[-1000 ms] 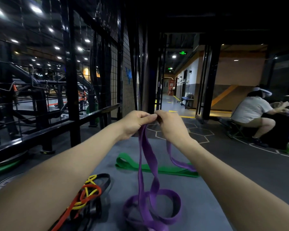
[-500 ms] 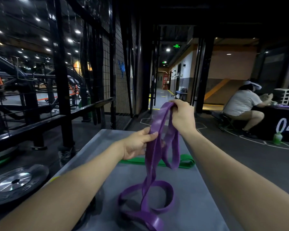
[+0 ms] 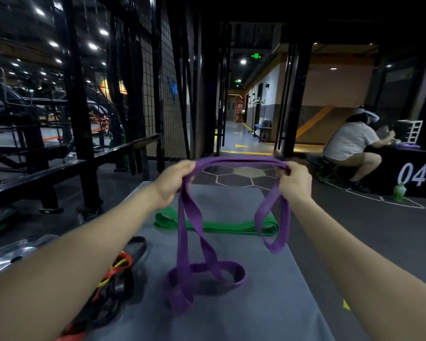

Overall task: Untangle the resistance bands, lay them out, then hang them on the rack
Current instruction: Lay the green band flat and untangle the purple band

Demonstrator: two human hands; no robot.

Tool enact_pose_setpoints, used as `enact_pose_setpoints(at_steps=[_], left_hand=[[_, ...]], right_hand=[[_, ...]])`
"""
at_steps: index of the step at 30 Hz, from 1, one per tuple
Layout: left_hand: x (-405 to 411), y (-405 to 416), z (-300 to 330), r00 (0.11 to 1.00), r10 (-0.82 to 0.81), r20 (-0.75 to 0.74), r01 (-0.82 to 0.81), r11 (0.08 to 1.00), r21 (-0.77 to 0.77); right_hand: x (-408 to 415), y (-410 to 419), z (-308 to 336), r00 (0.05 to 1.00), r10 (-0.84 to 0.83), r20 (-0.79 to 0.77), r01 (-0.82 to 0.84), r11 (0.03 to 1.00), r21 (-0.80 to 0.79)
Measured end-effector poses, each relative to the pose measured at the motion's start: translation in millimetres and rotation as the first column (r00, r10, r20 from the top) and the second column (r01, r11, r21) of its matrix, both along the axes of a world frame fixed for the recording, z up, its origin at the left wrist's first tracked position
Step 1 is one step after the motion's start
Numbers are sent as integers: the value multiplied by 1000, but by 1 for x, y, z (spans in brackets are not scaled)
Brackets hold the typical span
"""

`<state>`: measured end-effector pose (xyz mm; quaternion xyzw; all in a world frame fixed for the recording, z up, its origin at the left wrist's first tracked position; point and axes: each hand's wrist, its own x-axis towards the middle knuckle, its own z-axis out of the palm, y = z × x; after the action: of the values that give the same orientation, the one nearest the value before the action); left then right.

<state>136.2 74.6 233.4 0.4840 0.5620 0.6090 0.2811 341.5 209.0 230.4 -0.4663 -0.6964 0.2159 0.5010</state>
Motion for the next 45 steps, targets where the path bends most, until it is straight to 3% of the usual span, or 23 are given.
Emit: enact_pose_setpoints(at_steps=[3, 7, 12, 16, 22, 26, 29, 34, 39, 41, 45], left_hand=[[-1, 1, 35, 1000, 17, 9, -18, 999, 48], [6, 6, 66, 997, -14, -74, 17, 999, 41], [26, 19, 77, 961, -115, -252, 106, 993, -49], [30, 22, 82, 954, -108, -279, 92, 993, -68], [16, 5, 69, 943, -218, -252, 205, 976, -75], [6, 5, 40, 961, -99, -258, 85, 994, -65], [3, 8, 11, 931, -90, -353, 61, 994, -91], [2, 5, -30, 942, -137, -305, 102, 987, -125], [6, 10, -49, 875, -63, -481, -46, 977, -210], [8, 9, -46, 895, -33, -445, -41, 987, -156], [0, 8, -2, 960, 150, -238, -129, 986, 101]], right_hand=[[0, -3, -20, 988, 39, 152, -37, 999, -15], [-15, -19, -20, 960, 157, 232, -161, 987, -1], [-45, -50, 31, 931, 329, 157, -355, 917, 182], [-59, -56, 60, 934, 248, 256, -328, 878, 347], [-64, -59, 68, 910, 234, 342, -361, 853, 377], [-65, -57, 59, 915, 226, 333, -340, 877, 340], [-63, -57, 52, 938, 247, 244, -316, 899, 303], [-52, -46, 47, 977, 168, 129, -197, 944, 265], [-49, -33, 38, 996, 91, 8, -91, 978, 190], [-44, -25, 37, 997, 47, -56, -39, 992, 124], [-35, -19, 25, 999, 36, -4, -35, 992, 120]])
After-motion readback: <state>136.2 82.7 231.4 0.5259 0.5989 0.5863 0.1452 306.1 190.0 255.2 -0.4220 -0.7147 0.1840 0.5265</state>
